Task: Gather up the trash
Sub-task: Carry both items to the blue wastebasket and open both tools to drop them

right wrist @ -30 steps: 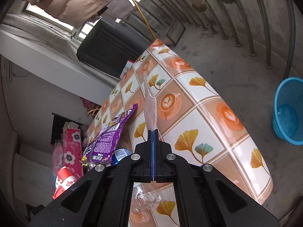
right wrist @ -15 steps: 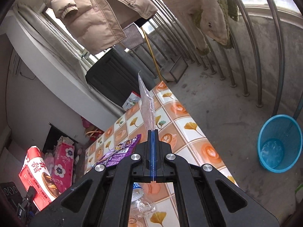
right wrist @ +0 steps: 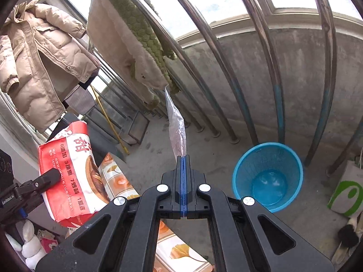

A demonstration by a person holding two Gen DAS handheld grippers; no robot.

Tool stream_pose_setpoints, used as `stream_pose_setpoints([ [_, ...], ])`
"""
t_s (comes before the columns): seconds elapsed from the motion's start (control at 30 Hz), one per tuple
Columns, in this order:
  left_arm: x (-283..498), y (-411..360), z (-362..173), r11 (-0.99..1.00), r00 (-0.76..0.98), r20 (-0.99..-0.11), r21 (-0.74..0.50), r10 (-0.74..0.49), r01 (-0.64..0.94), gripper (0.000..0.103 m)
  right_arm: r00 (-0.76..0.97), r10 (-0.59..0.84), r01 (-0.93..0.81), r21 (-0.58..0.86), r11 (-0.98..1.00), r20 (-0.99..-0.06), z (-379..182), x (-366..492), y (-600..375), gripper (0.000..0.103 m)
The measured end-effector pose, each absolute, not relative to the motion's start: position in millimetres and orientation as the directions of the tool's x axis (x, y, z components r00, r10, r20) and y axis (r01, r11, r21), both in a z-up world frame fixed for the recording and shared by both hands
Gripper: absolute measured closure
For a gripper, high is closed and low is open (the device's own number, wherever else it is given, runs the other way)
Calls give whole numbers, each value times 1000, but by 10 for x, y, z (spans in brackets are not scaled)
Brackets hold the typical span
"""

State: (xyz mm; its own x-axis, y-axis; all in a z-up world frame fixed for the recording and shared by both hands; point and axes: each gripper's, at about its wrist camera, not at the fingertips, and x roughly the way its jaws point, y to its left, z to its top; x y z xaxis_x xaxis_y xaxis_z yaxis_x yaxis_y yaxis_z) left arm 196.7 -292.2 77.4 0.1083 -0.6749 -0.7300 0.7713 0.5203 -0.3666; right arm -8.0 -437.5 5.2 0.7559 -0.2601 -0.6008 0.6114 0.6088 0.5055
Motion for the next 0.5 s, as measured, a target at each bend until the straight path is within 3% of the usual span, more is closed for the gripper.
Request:
stream_pose_setpoints([
  [0.33, 2019, -4673, -506, 471, -78, -838, -378, -541, 797, 73, 589, -339, 795, 449, 409, -734, -689, -166, -5053, 103],
  [0.4, 1986, -4866, -722, 464, -104, -832, -402, -545, 789, 60, 568, -340, 811, 438, 388, -750, -840, -166, -5188, 98],
  [0.43, 1956, -4943, -840, 465, -112, -835, -406, -539, 787, 43, 548, -339, 825, 425, 373, -765, -941, -162, -5258, 85],
  [0.47, 1939, -5020, -941, 476, -105, -840, -399, -532, 784, 35, 526, -336, 839, 412, 355, -781, -1035, -168, -5317, 76],
  [0.5, 1899, -5058, -1031, 486, -100, -843, -397, -528, 779, 35, 507, -335, 851, 399, 341, -794, -1121, -185, -5363, 64],
])
